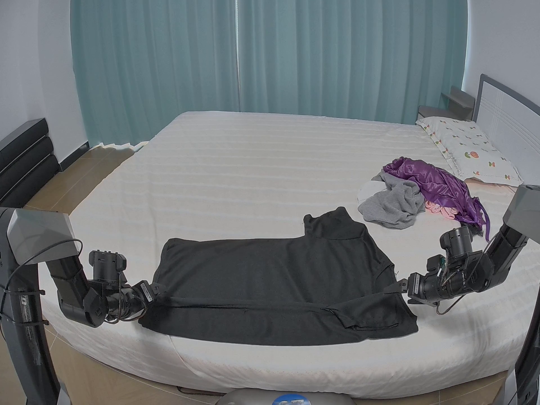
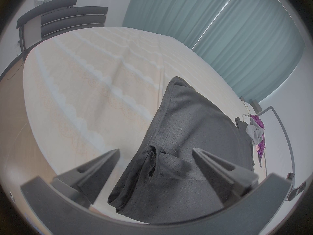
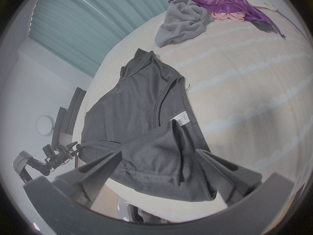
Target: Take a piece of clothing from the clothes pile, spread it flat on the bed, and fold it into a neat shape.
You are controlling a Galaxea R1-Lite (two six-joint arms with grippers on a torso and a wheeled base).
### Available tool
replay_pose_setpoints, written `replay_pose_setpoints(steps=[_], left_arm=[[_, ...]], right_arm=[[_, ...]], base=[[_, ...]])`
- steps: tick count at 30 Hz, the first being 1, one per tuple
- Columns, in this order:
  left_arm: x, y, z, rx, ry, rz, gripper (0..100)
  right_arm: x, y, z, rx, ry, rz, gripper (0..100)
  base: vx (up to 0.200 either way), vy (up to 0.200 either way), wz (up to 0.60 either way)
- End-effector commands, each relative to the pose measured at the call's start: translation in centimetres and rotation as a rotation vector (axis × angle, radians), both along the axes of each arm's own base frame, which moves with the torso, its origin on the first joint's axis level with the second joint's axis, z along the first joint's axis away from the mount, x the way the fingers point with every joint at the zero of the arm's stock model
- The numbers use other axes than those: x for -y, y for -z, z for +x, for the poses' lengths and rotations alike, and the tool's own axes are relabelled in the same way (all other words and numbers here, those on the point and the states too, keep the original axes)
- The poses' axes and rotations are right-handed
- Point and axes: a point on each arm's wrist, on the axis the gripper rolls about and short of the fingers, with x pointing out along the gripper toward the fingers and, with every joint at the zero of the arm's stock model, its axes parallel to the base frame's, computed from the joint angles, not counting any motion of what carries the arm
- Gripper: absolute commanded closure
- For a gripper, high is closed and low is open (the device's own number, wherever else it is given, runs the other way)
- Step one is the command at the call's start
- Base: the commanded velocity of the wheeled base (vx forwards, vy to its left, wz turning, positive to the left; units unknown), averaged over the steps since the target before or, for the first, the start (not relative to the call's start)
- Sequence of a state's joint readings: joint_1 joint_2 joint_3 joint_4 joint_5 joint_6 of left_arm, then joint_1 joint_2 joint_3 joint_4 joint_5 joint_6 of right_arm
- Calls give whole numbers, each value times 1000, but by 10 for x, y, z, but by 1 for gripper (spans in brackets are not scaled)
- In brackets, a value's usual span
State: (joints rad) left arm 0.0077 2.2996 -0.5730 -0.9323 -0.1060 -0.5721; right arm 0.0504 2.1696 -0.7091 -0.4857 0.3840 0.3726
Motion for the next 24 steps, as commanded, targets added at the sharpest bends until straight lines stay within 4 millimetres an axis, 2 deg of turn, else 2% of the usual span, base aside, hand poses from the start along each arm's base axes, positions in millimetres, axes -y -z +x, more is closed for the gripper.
replay_pose_setpoints(steps=[1,4,8,12,17,20,23,24], left_arm=[[-1,-10,-3,19,-15,-12,0],[-2,-21,-8,37,-41,-38,0],[-4,-43,-24,69,-71,-84,0],[3,-41,-45,13,-65,-131,0],[13,-36,-48,-26,-50,-203,0],[17,-37,-46,-32,-52,-256,0],[17,-37,-47,-36,-43,-268,0],[17,-36,-47,-39,-42,-269,0]], right_arm=[[-1,-15,-12,17,32,35,0],[-10,-22,-24,14,67,76,0],[-31,-23,-55,4,131,146,0],[-45,-15,-71,-21,225,208,0],[-53,-7,-77,-9,264,204,0],[-60,9,-79,-54,297,164,0],[-62,18,-75,-45,355,139,0],[-66,28,-70,-27,381,129,0]], base=[[0,0,0],[0,0,0],[0,0,0],[0,0,0],[0,0,0],[0,0,0],[0,0,0],[0,0,0]])
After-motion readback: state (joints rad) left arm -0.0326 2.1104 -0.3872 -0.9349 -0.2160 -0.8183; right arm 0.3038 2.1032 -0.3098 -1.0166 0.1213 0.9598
